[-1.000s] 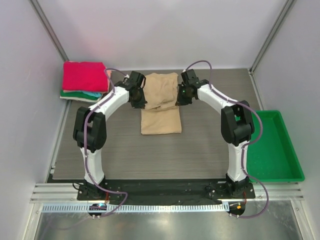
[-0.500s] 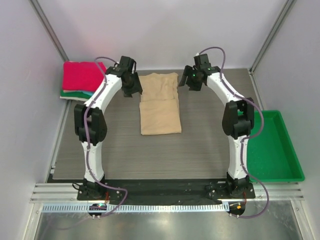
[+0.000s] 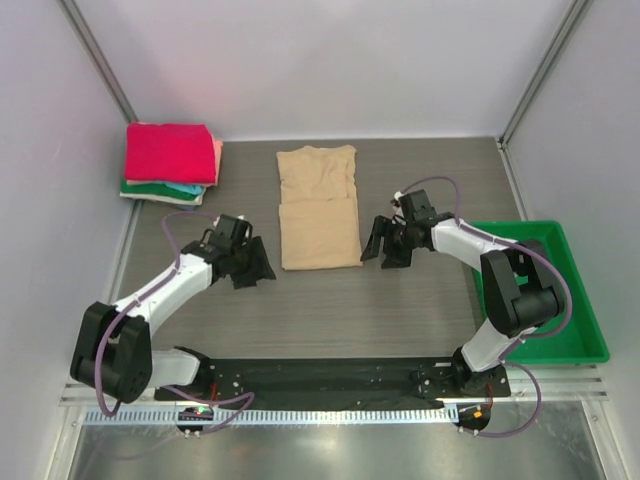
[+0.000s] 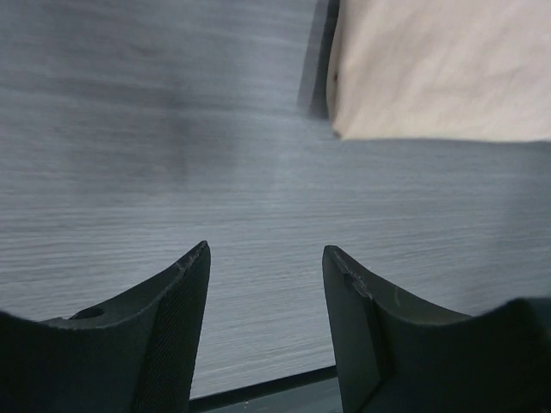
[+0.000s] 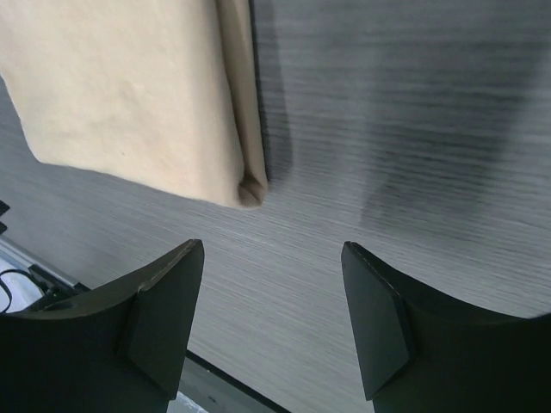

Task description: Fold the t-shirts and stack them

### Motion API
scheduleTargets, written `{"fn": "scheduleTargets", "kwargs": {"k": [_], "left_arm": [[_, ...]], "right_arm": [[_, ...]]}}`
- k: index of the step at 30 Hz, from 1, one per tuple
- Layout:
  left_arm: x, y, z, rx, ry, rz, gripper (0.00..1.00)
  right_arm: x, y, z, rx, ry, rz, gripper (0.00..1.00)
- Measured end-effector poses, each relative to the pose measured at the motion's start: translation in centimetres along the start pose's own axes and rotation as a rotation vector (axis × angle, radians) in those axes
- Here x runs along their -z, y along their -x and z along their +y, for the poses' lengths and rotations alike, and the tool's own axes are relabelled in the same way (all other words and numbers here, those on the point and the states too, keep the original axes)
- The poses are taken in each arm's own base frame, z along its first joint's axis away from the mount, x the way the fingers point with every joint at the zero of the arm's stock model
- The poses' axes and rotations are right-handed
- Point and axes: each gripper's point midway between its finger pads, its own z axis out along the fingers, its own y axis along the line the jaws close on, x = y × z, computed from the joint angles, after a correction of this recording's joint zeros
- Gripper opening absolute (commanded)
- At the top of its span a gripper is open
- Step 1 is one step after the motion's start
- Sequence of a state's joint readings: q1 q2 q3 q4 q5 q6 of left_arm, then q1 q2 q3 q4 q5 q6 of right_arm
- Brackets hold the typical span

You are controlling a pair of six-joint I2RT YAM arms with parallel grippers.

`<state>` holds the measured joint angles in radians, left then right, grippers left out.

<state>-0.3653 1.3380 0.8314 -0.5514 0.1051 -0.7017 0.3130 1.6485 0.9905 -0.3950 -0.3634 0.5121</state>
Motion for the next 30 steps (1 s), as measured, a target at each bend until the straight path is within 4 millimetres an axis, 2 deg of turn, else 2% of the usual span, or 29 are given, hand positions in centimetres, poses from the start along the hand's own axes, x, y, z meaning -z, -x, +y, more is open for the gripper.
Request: {"fn": "scheduleTargets", "kwargs": {"k": [3,7,18,23,26,30], "left_arm": [[-0.5,-2.2,0.7,0.013,-0.029,-0.005,0.57],[-1.7,-3.3,0.7,0.036,-0.06,-0.006,0.57],[-4.3,-3.2,-1.2,0.066,-0.131,-0.014,0.58],[-4.6,-3.0,-2.1,0.069,-0.153,-0.031,0.59],[-4.7,-2.7,-2.1,0.074,-0.145,-0.048,0.62],[-5.1,-1.3,-2.3,0.096,-0.116,-0.083,0.67]], "right_arm": [[-0.8,-1.9,-0.5,-0.006,0.021,0.027,0.72],[-1.6,-2.9,-0.1,0.011,0.056,0.033,0.72],[-2.1,-3.2,1.3,0.023,0.157,0.004,0.72],[-2.3,-3.2,1.6,0.018,0.18,-0.009,0.72],[-2.5,-3.0,1.7,0.013,0.186,-0.017,0.69],[-3.1,-2.3,1.8,0.008,0.188,-0.03,0.59]]}}
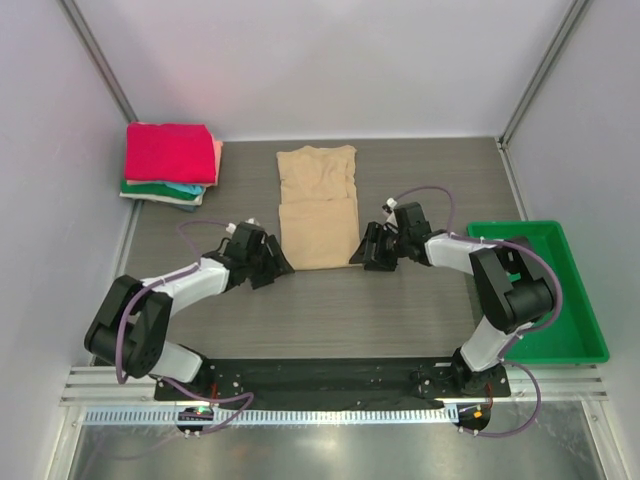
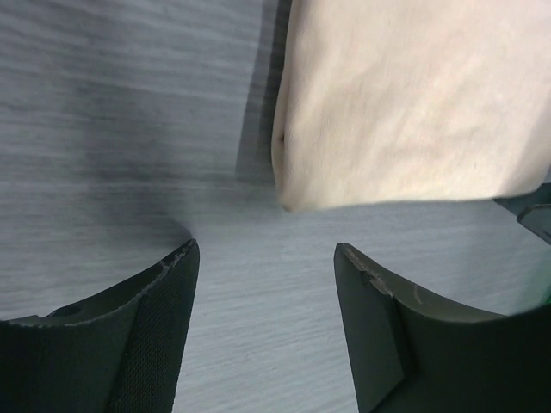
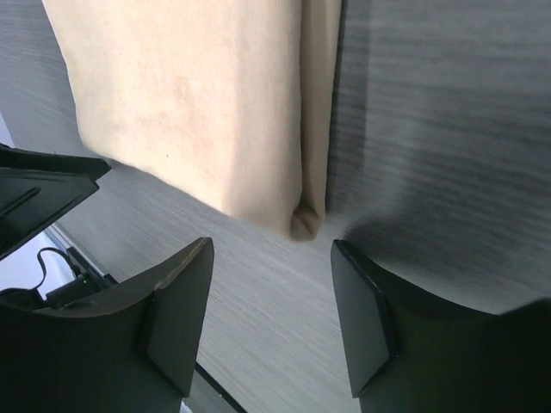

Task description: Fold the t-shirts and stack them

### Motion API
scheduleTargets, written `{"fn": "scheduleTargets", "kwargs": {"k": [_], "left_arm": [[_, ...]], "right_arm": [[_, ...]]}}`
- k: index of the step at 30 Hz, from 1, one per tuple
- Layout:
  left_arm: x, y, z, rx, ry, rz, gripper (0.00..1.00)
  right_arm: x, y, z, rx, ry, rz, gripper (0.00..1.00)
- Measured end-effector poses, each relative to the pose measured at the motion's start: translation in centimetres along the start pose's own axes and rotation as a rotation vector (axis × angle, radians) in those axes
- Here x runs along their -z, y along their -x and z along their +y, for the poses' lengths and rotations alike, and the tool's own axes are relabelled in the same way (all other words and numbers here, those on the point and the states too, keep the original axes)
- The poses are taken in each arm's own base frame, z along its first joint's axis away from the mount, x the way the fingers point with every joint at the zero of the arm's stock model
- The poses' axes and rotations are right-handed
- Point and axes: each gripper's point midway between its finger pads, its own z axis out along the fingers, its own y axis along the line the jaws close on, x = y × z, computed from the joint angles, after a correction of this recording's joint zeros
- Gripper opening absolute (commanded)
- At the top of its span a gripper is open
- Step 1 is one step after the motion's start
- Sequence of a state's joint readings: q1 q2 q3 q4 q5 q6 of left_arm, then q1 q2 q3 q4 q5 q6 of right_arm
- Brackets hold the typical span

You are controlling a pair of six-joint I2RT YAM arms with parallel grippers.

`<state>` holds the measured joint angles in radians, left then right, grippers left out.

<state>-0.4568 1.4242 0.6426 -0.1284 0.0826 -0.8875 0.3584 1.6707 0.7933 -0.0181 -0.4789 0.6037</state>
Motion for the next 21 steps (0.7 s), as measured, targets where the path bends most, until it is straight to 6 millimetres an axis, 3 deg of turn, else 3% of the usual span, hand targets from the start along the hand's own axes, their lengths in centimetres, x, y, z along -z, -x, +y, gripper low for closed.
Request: {"fn": "scheduleTargets", "kwargs": {"k": [5,11,14,21], "left_arm": [[-1.0,1.6,-0.5,0.019,0.035,-0.033,0.65],[-2.1,2.8,-0.8,0.032,0.064,-0.056,0.54],[-2.2,2.8,-0.6,0.036,0.073,-0.059,0.44],[-2.3,2.7,-0.4,0.047,0.082,-0.053,0.41]], "right_arm": [[-0.9,0.9,-0.1,0.002,-0.005,-0.012,0.42],[-1.6,1.3,-0.6,0.001,-0.017,-0.022,0.26],[-1.7,1.3,-0.7,-0.001,-0.02,-0.023,0.21],[-1.9,1.3,-0.8,-0.001,-0.017,-0.021,0.14]]}}
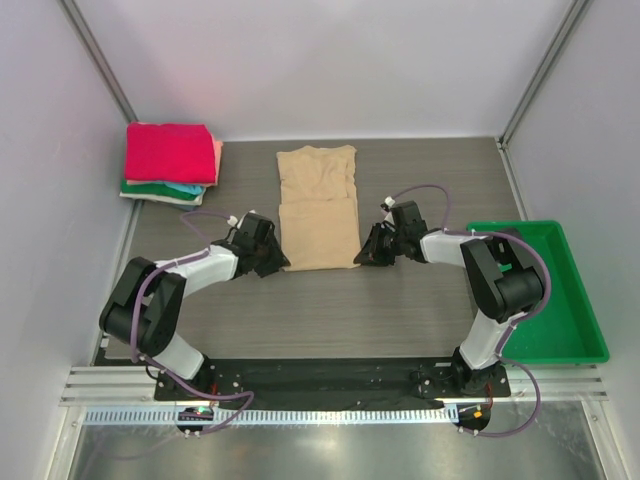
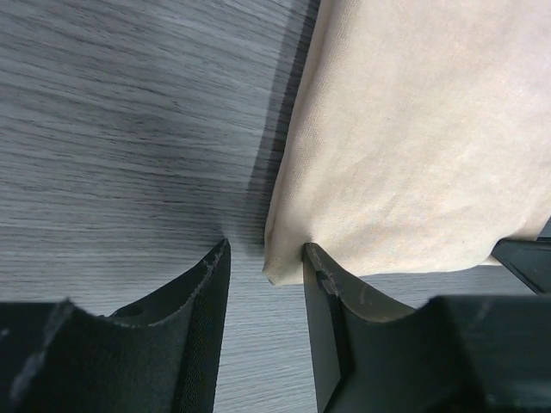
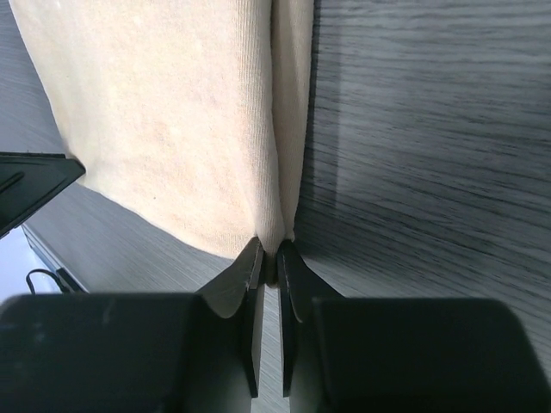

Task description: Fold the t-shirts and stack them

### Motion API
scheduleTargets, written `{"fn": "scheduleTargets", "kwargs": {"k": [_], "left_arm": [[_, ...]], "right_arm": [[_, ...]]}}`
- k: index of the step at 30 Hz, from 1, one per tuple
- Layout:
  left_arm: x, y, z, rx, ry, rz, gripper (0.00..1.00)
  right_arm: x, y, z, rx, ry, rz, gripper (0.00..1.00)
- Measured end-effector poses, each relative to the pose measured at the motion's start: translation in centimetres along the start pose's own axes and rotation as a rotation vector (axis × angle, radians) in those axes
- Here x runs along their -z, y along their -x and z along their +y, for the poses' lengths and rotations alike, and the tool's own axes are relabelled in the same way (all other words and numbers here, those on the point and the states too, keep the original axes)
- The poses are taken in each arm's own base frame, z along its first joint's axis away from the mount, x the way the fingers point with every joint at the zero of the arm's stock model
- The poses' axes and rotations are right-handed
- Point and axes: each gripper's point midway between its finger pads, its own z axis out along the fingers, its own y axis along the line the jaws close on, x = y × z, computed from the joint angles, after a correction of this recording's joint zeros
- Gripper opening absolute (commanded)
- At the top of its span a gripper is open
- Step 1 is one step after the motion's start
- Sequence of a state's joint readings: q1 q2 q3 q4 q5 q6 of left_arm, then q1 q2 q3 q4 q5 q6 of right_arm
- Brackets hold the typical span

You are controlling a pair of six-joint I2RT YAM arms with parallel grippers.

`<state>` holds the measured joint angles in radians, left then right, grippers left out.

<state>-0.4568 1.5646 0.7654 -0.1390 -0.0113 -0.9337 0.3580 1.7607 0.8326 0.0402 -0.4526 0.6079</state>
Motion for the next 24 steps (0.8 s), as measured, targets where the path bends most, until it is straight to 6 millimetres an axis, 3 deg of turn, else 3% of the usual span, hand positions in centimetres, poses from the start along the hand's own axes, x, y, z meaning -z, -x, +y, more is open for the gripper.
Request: {"fn": "scheduleTargets", "kwargs": {"k": [4,7,14,17,24], "left_arm": [[-0.05,-0.03,0.01,0.002,0.0,0.001,0.4],[-0.18,-0.01,-0.07,0.002,0.0,0.002,0.34],[-0.83,0.02,-0.26,-0.001,0.003,0.011,0.08],[-0.86,-0.02,-0.24,-0.003,0.004,0.012,0.02],[-0.86,-0.09,-0.32,-0.006,0.002,0.012,0.0]], "right_arm": [[-0.04,-0.01,-0.02,0.001,0.001,0.0,0.1],[-0.14,-0.04,-0.02,0.001,0.004,0.002,0.07],[-0.29,-0.02,0.14,0.003,0.015,0.008,0.01],[-0.34,-0.03,0.21,0.003,0.02,0.01,0.01],[-0.35,-0.03,0.22,0.004,0.022,0.01,0.01]]}}
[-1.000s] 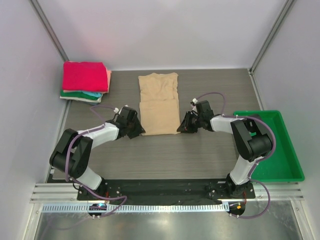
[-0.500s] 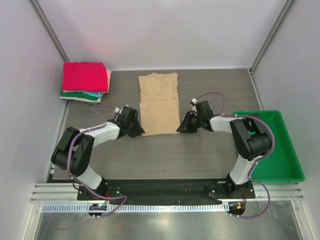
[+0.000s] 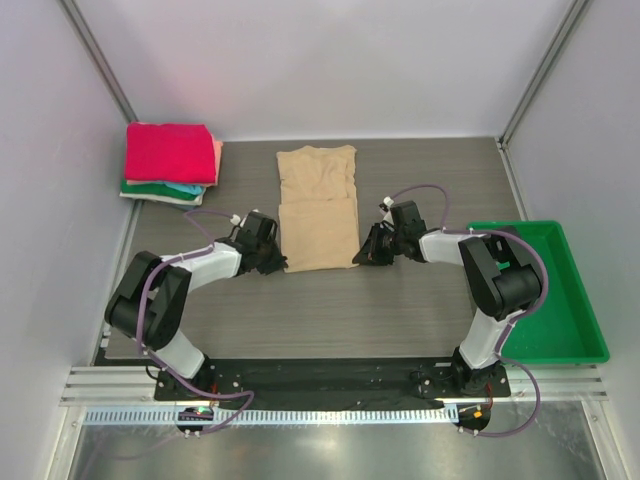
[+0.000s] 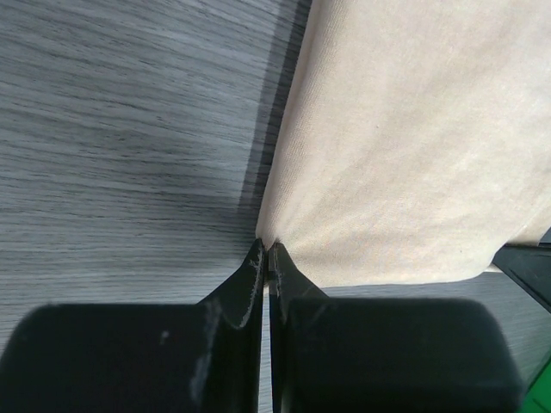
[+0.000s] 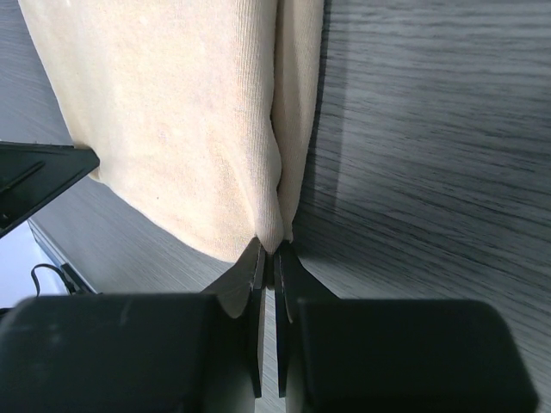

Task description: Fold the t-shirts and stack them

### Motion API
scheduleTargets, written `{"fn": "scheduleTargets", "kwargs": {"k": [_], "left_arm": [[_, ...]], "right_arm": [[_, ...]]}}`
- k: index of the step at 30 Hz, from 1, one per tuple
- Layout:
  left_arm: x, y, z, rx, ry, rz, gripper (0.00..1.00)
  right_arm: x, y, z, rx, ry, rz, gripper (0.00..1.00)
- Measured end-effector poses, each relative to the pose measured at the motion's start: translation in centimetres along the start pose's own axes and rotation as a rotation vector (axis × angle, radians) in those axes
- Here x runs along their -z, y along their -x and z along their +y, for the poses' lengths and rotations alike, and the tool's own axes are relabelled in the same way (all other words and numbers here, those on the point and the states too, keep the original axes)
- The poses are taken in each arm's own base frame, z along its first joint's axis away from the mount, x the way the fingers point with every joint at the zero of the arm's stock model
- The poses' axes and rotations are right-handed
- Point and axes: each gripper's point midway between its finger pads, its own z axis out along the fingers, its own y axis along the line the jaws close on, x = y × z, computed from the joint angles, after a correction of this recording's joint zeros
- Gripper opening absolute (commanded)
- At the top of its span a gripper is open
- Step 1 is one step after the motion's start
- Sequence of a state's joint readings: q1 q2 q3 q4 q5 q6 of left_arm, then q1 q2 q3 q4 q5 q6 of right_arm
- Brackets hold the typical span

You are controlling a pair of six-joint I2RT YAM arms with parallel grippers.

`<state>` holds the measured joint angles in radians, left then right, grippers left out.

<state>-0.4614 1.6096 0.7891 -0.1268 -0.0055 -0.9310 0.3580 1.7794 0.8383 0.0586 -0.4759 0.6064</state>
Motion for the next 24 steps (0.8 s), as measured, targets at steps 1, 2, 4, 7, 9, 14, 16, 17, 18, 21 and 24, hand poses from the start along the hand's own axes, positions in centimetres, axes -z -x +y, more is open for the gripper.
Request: {"fn": "scheduleTargets", "kwargs": {"k": [1,2,4,7,9,14,16,17,18,21,24], "left_arm": [[0.0,0.0,0.0,-0.002,0.0,0.0,0.0],[0.0,0.0,0.0,-0.003,0.0,0.0,0.0],[0.0,-0.1,0.0,-0.007,-0.001,0.0,0.0],[0.0,-0.2,-0.1,-0.014,-0.002,0.001,0.0],[0.0,-0.2,-0.2,-0.023,-0.005,0.001,0.0],[0.2,-0.6,-0.4,-0.037,-0.009,0.003,0.0],[0.6,-1.2,-0.5,-0.052,-0.01,0.005,0.0],[0.9,-1.6,-0.6,-0.062,-0.012,0.007,0.0],[1.3,-2.1,-0.8,-0.073,-0.015,0.011,0.0],[2.6,-4.0,-1.6,-0.104,-0.036,0.025,0.0],[4.3,-6.0,-2.2,-0.133,-0.06,0.036,0.0]], "right_arm": [[0.0,0.0,0.0,0.0,0.0,0.0,0.01],[0.0,0.0,0.0,0.0,0.0,0.0,0.01],[0.0,0.0,0.0,-0.001,0.0,0.0,0.01],[0.0,0.0,0.0,0.0,0.0,0.001,0.01],[0.0,0.0,0.0,0.0,0.0,0.001,0.01],[0.2,-0.2,-0.1,0.001,-0.001,-0.001,0.01],[0.7,-0.6,-0.2,-0.002,-0.011,0.002,0.01],[0.9,-0.9,-0.3,-0.005,-0.018,0.007,0.01],[1.3,-1.2,-0.4,-0.006,-0.027,0.008,0.01],[2.7,-2.2,-0.7,-0.014,-0.055,0.018,0.01],[4.7,-3.1,-0.3,-0.014,-0.07,0.012,0.01]]}}
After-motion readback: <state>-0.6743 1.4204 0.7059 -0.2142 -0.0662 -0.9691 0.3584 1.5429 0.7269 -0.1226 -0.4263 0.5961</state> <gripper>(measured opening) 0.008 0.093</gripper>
